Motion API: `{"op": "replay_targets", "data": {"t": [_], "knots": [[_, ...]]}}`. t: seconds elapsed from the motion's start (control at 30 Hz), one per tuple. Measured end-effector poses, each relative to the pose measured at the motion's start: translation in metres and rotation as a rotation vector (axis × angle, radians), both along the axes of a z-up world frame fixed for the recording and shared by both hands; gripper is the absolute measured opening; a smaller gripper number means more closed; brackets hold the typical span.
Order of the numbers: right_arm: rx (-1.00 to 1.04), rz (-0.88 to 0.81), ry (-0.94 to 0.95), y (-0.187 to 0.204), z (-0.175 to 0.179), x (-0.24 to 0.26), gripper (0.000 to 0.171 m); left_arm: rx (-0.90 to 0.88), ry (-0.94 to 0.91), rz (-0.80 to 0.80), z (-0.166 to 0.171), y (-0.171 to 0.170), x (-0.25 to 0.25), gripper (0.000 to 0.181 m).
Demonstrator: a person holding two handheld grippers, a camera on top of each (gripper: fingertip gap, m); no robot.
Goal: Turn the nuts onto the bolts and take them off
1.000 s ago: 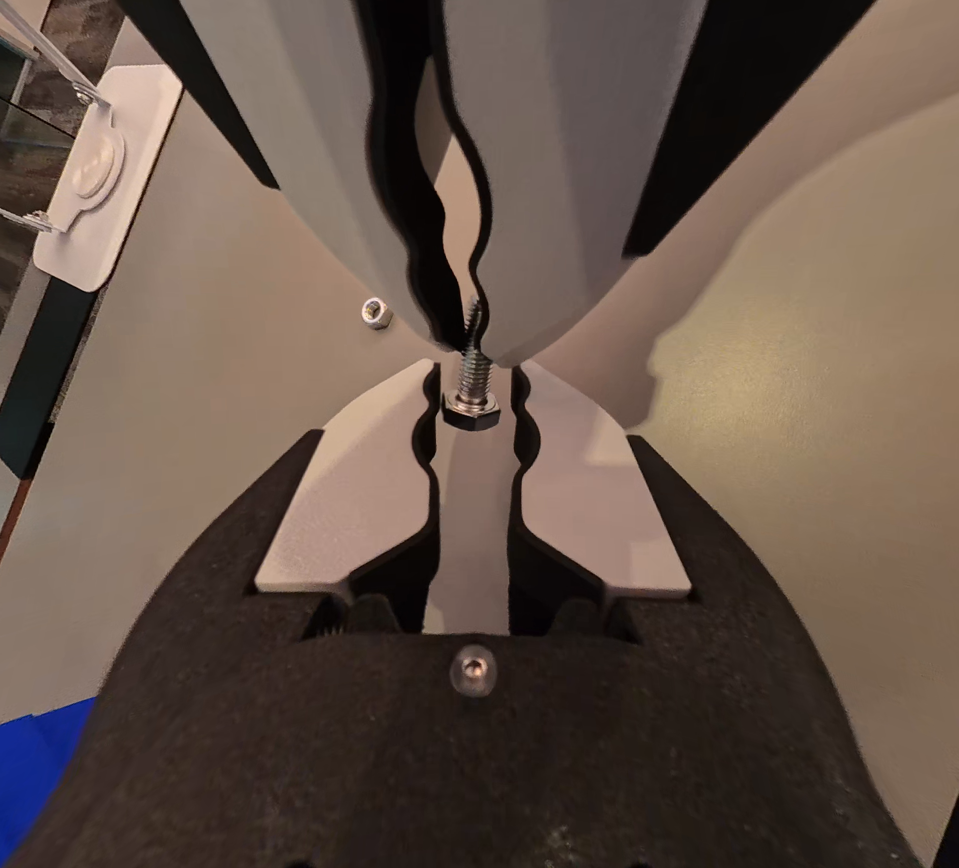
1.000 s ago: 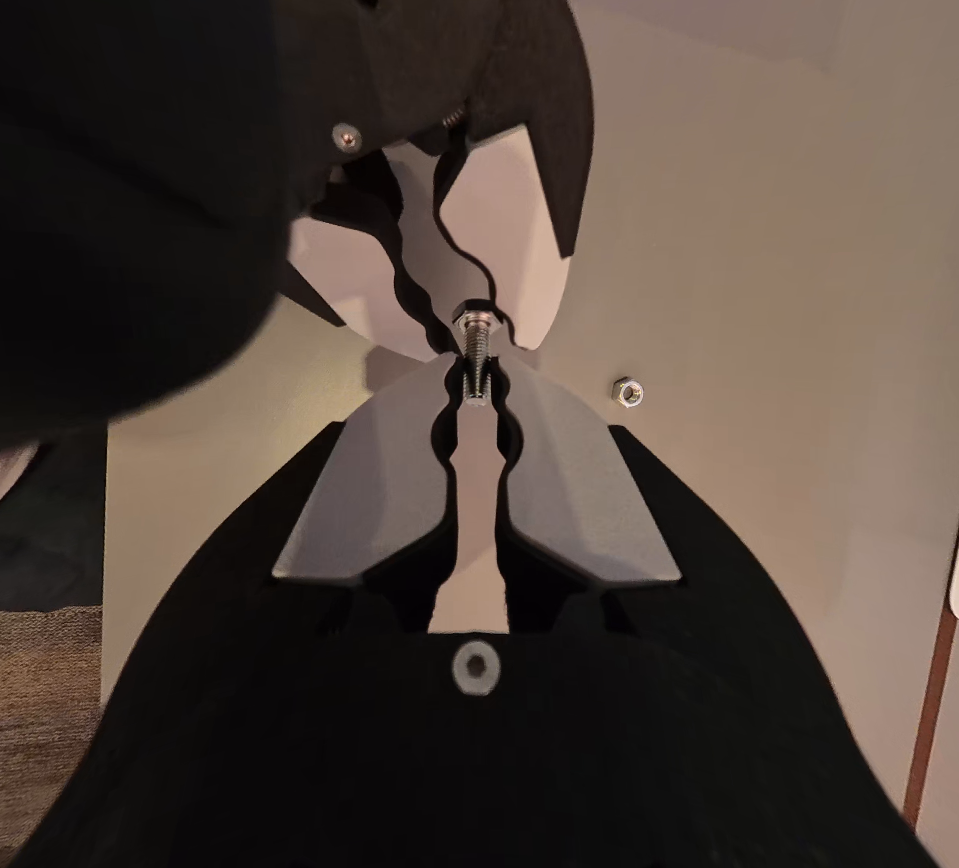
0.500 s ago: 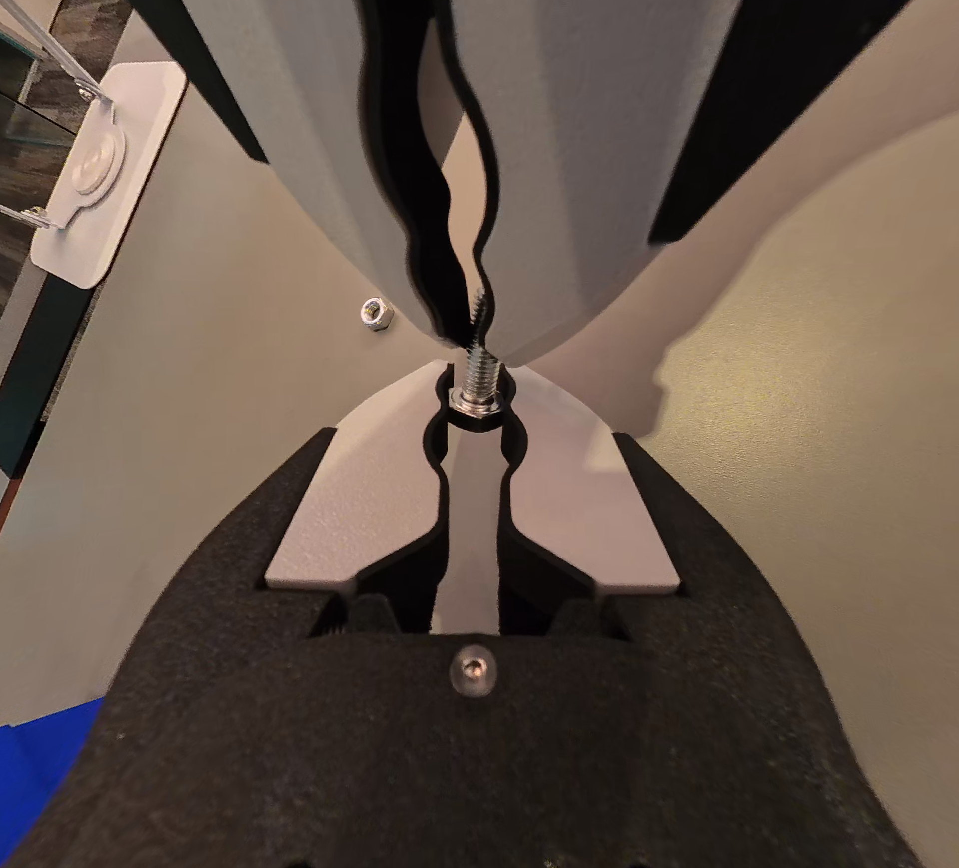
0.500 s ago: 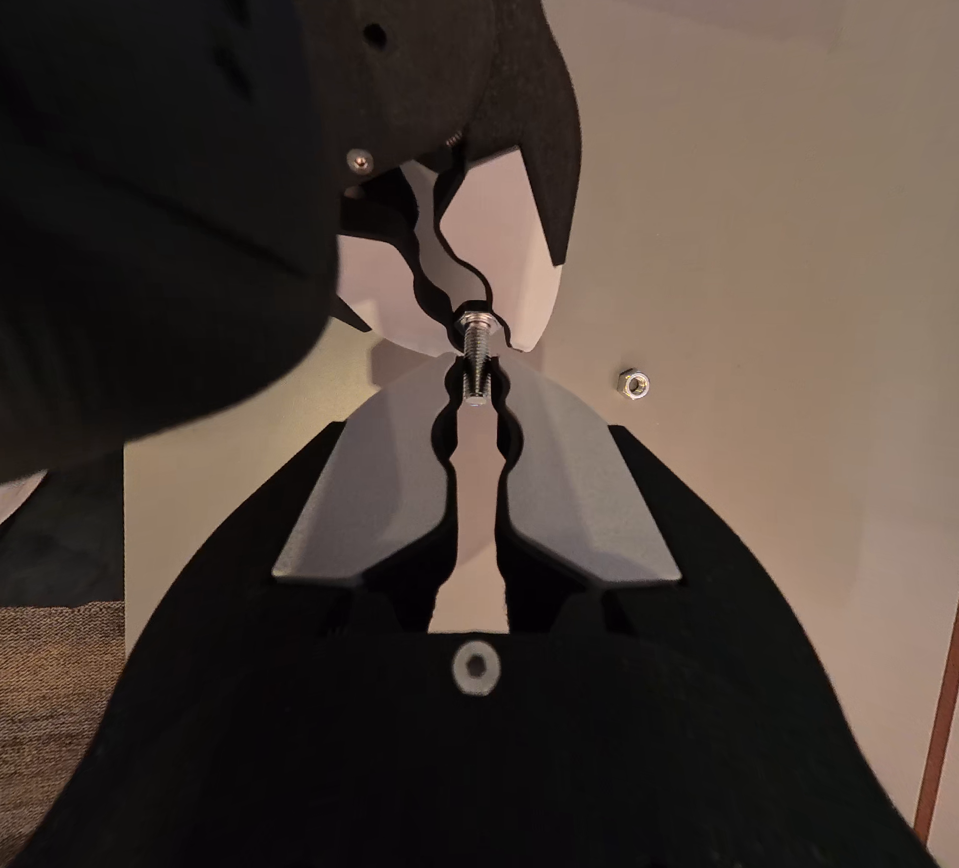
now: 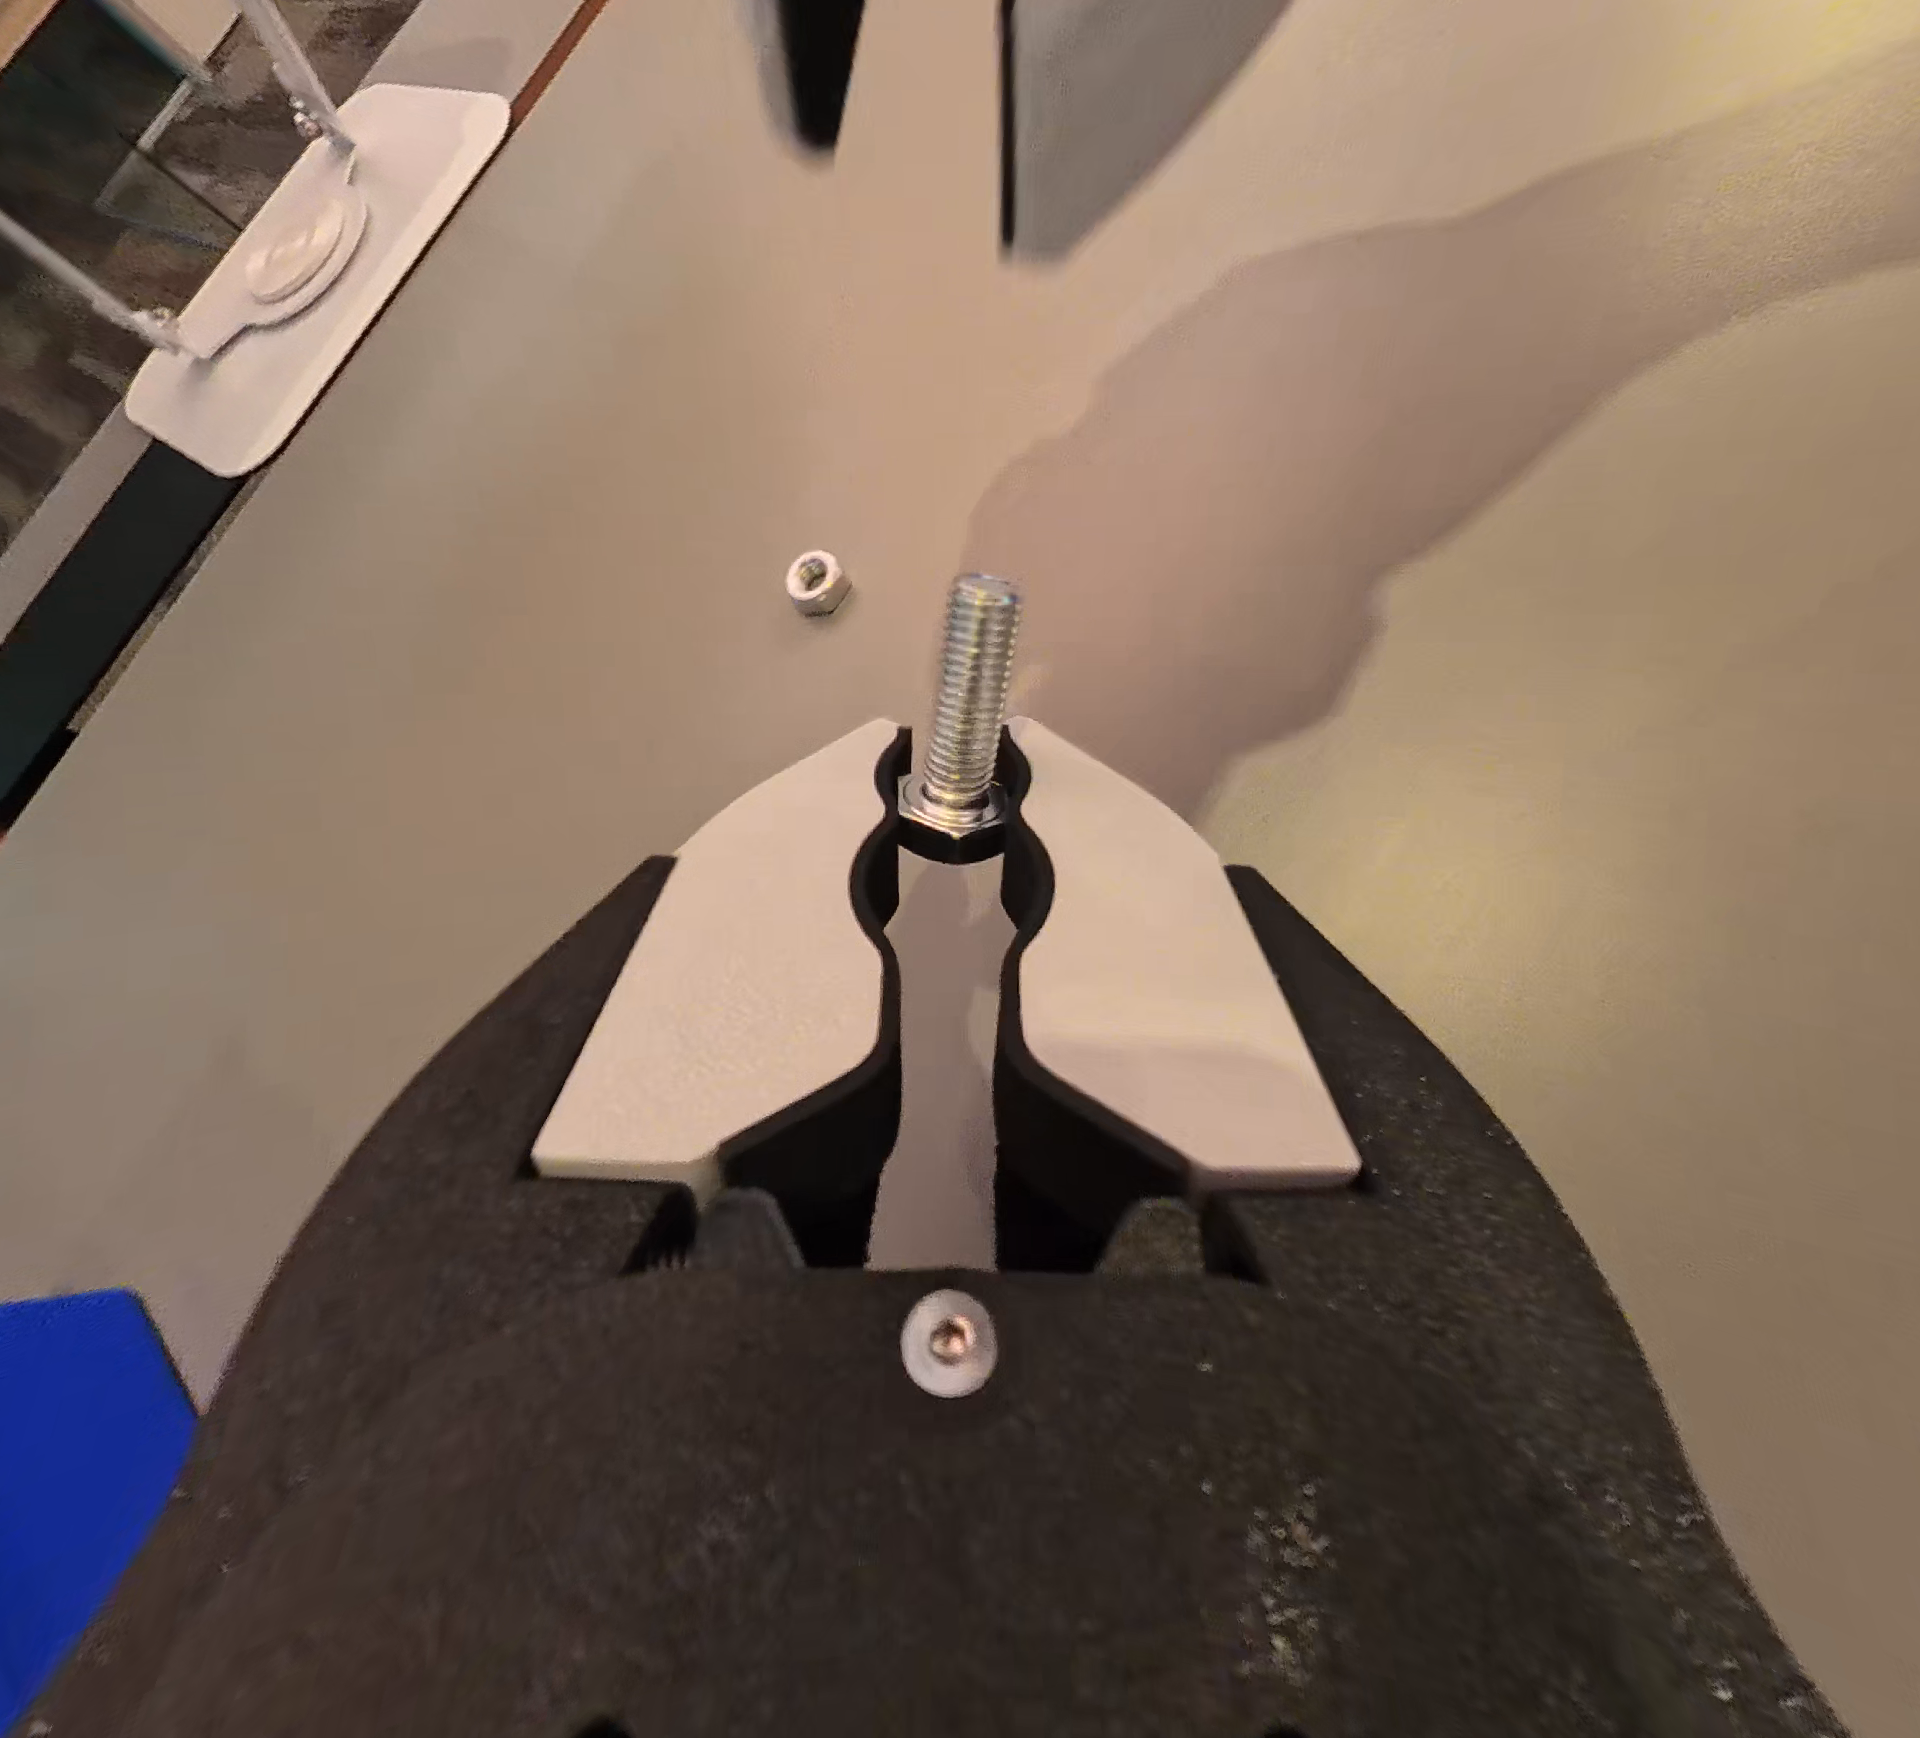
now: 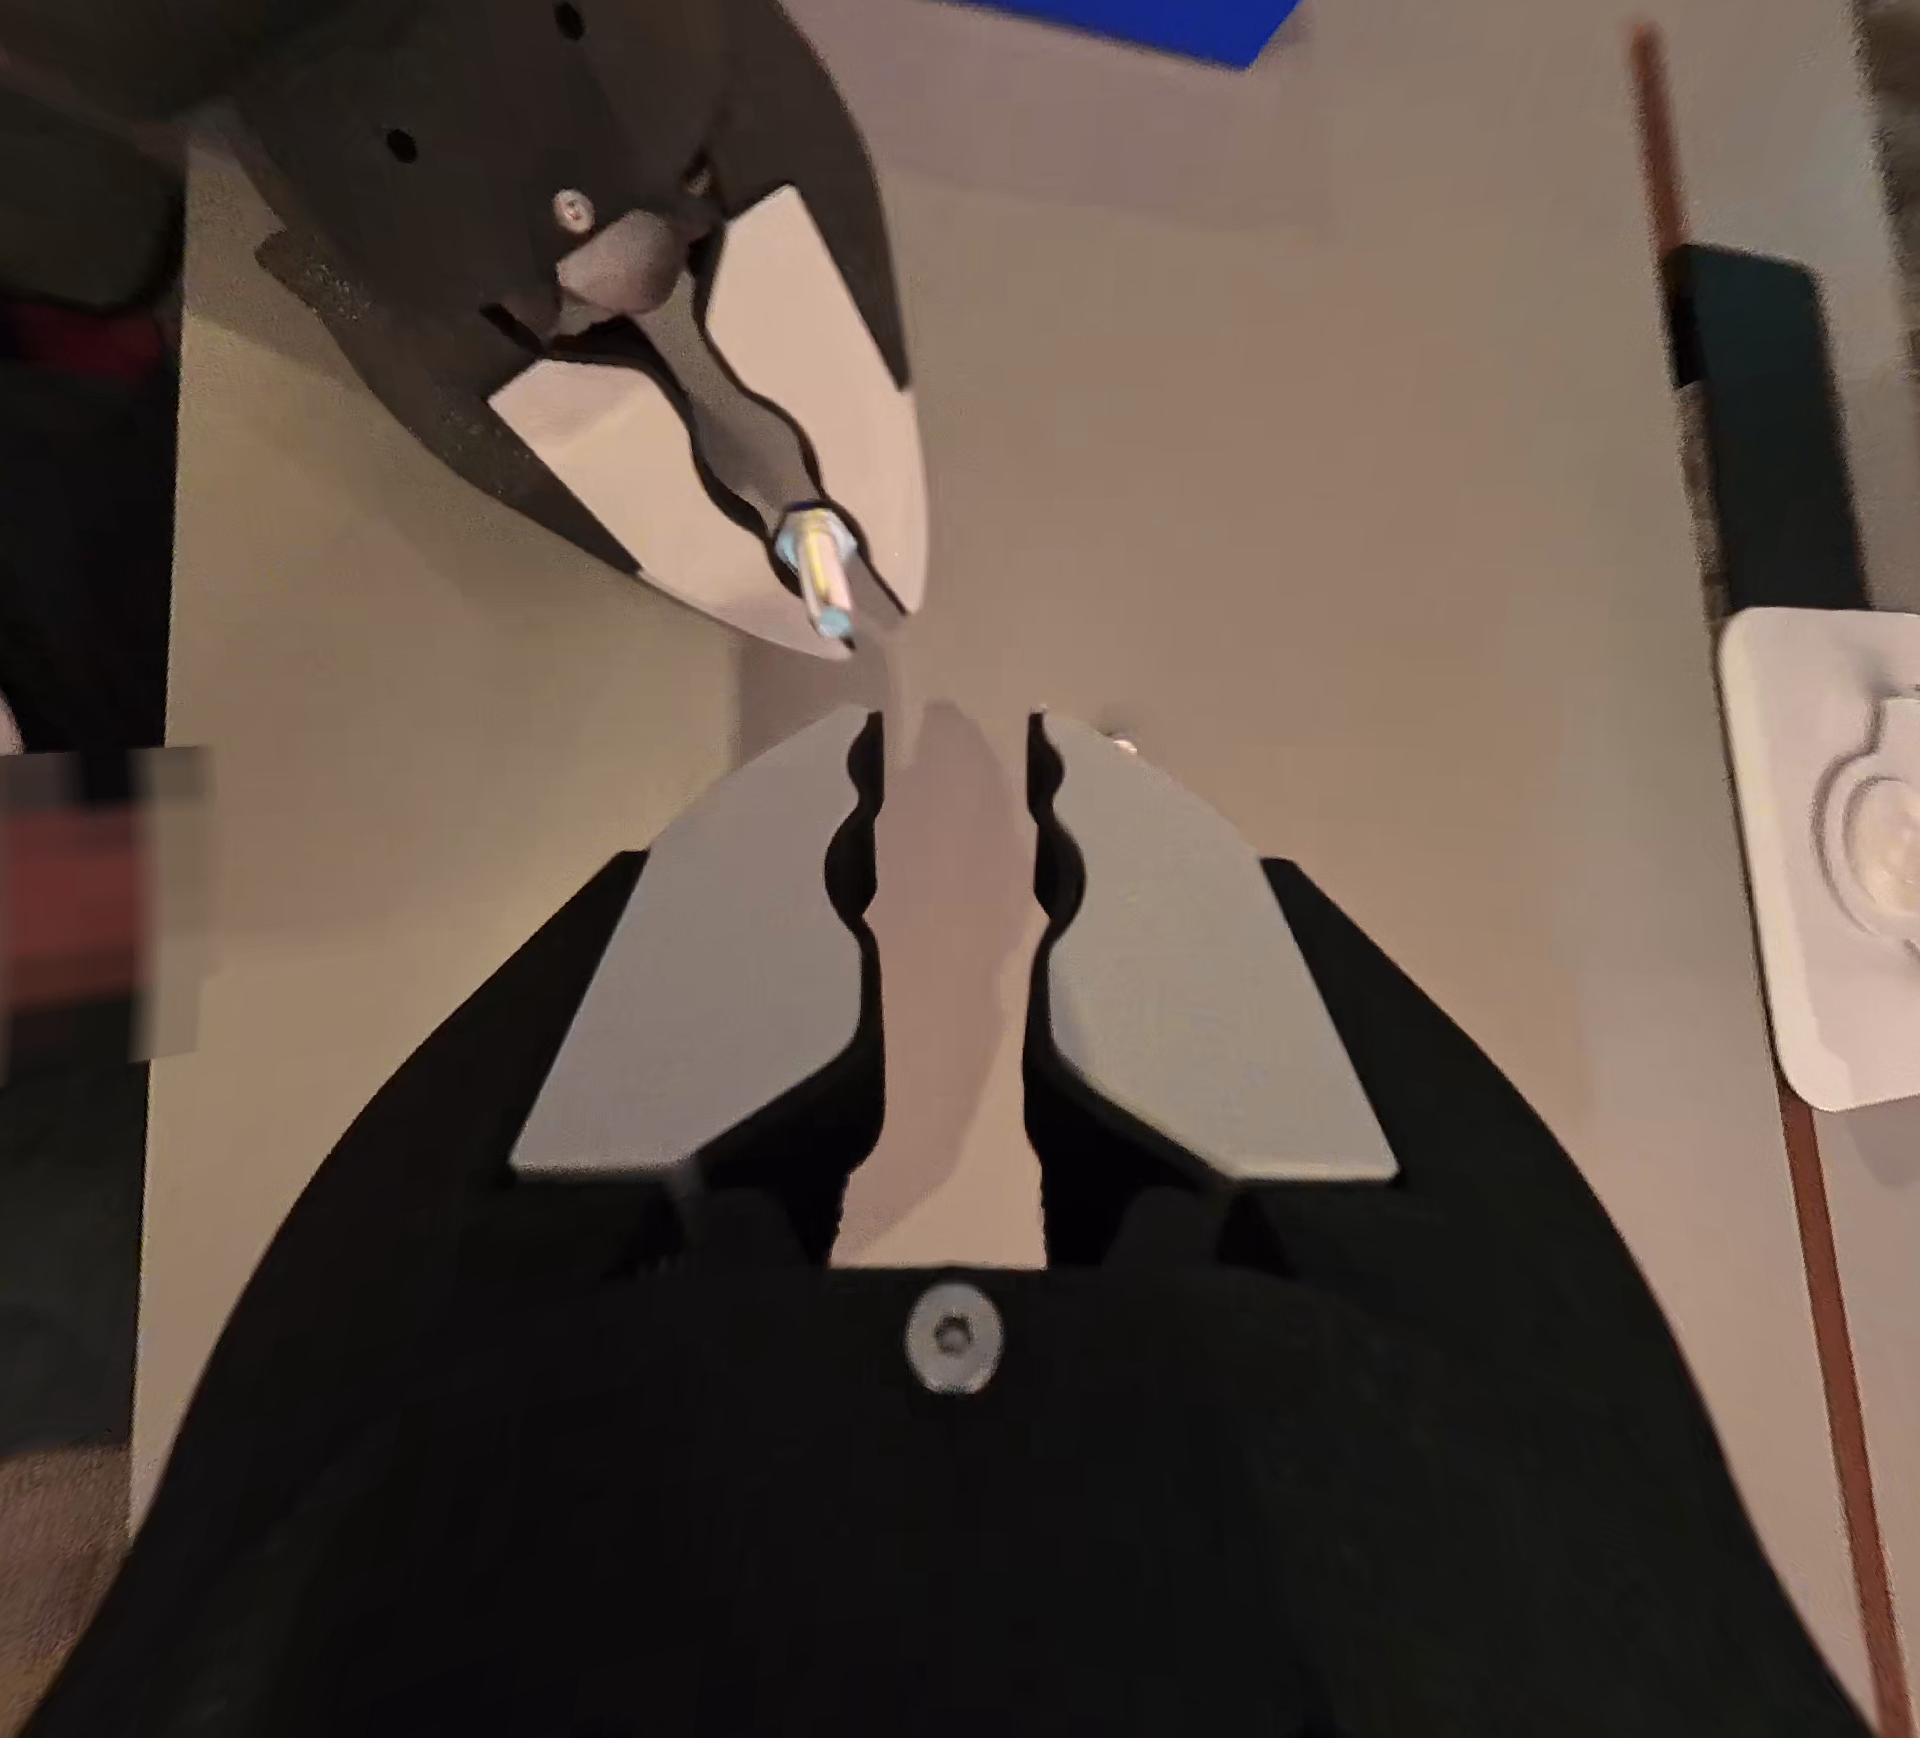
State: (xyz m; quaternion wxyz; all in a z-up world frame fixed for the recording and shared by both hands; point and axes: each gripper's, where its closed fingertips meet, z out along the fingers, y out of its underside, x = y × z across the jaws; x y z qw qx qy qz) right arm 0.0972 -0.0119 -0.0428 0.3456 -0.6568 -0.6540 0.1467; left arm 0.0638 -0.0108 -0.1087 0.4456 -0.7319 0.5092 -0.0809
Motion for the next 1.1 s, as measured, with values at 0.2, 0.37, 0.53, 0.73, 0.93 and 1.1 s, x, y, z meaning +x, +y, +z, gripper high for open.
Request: {"op": "replay_targets", "data": {"t": [0.2,0.37,0.53,0.73,0.93,1.1], "knots": [[-0.025,0.032,0.188,0.030,-0.034,0.012,0.028,-0.063,-0.128,0.077,0.000,-0.001,-0.024,0.014],[-0.085,-0.048,0.207,0.075,-0.090,0.003,0.027,-0.125,-0.270,0.097,0.014,-0.008,-0.031,0.014],[-0.160,-0.020,0.137,0.086,-0.112,-0.007,0.031,-0.133,-0.290,0.092,0.022,-0.015,-0.040,0.014],[-0.241,-0.022,0.100,0.093,-0.121,-0.011,0.022,-0.120,-0.296,0.089,0.029,-0.011,-0.042,0.014],[-0.254,-0.009,0.291,0.101,-0.081,-0.011,0.017,-0.130,-0.343,0.013,0.042,0.007,-0.023,0.014],[-0.308,0.073,0.720,0.097,0.069,0.022,0.017,-0.174,-0.424,-0.129,0.079,0.034,0.015,0.014]]}}
